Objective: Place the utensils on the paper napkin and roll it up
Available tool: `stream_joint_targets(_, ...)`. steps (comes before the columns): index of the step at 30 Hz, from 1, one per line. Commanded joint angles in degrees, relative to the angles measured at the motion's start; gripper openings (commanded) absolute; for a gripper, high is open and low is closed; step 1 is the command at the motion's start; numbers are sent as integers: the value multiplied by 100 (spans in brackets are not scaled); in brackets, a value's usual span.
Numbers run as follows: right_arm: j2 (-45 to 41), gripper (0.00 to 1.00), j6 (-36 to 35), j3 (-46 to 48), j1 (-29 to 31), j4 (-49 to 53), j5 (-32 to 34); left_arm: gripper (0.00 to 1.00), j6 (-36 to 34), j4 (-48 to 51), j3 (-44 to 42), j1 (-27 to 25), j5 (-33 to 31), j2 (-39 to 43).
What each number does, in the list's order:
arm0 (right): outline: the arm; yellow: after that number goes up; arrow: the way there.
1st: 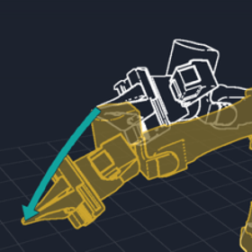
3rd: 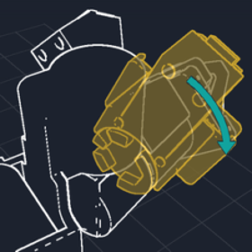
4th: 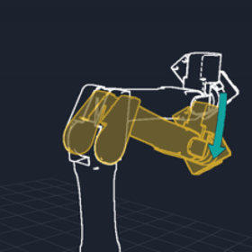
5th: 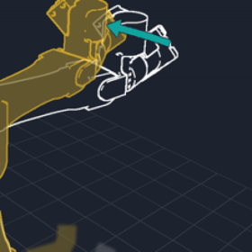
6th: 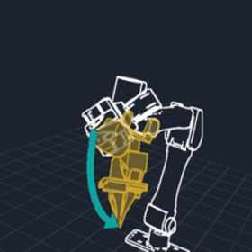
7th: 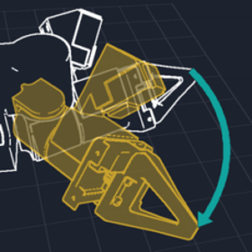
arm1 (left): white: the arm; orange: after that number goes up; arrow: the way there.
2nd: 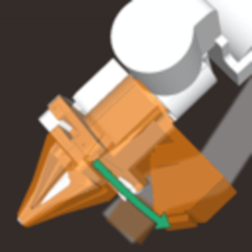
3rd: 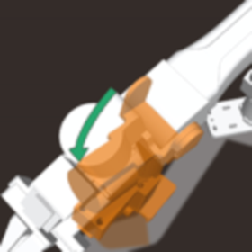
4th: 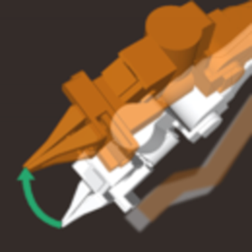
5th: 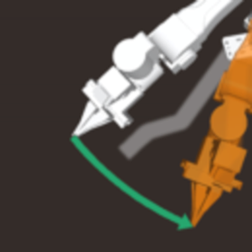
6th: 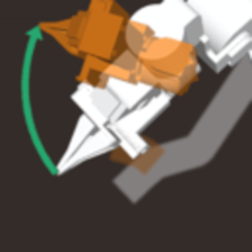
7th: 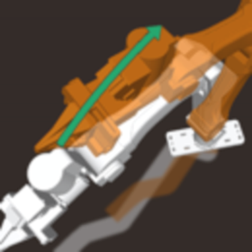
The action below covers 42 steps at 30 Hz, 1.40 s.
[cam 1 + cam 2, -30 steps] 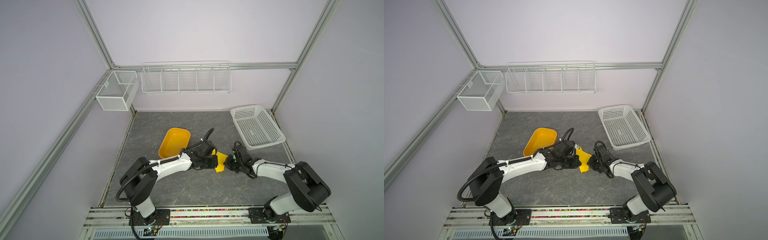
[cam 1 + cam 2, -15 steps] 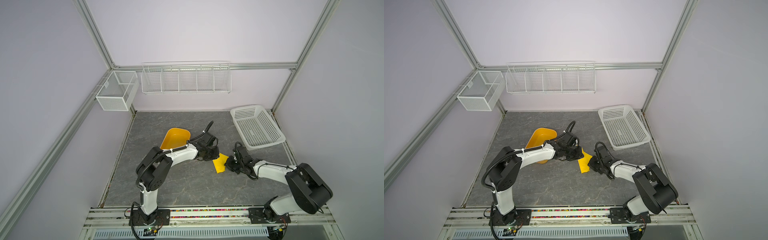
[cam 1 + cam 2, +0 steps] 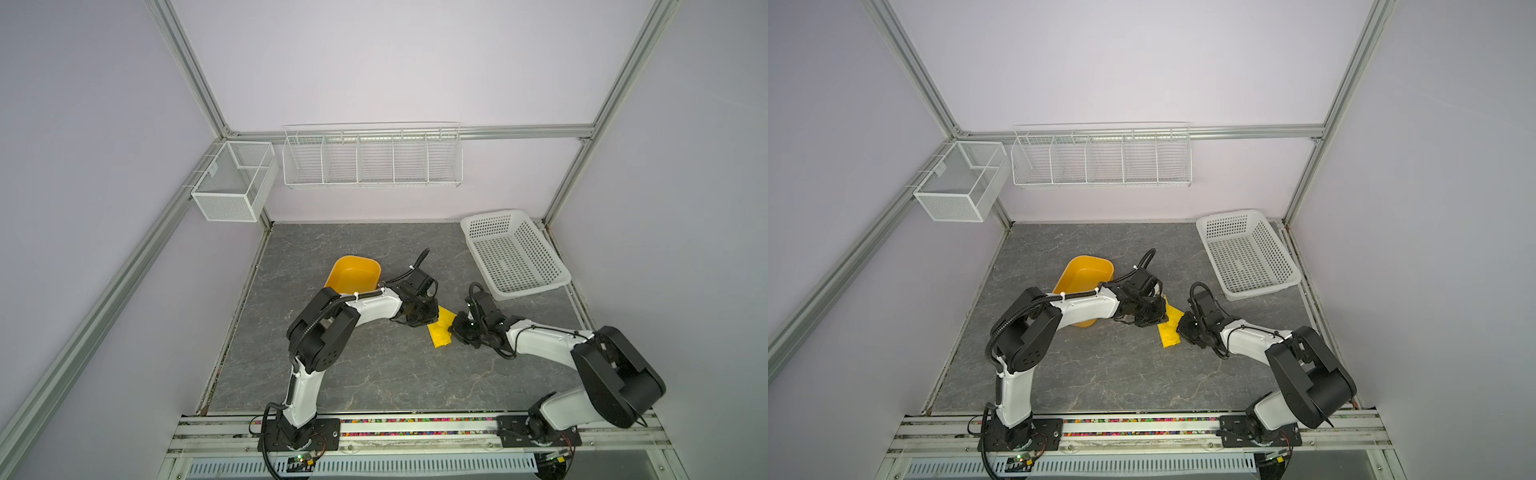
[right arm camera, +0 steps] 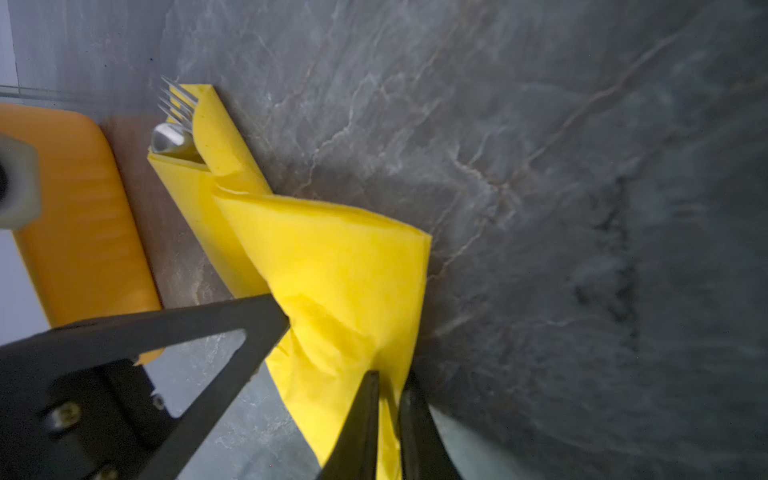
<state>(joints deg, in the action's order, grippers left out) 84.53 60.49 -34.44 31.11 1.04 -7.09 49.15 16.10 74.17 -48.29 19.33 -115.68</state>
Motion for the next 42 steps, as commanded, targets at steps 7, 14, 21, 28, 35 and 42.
stream_joint_targets(7, 155, 31, -427, -214, -66, 288, -142, 4, 92, -2, -159, -22, 38, -91)
stream_joint_targets(14, 454, 22, -493, -160, -65, 15, -354, 5, 130, -344, -229, -26, 98, 109)
stream_joint_targets(21, 387, 6, -442, -30, -62, -115, -299, 11, -376, 357, -109, 51, -362, 945)
stream_joint_targets(28, 351, 7, -350, 99, -63, -439, -467, 21, -251, 577, -1080, 736, -634, 2055)
stream_joint_targets(35, 459, 7, -133, 318, -48, -846, -652, 23, 258, -381, -1521, 791, 237, 1775)
stream_joint_targets(42, 416, 8, -82, 381, 6, -920, -653, 19, 82, -443, -947, 556, 561, 1363)
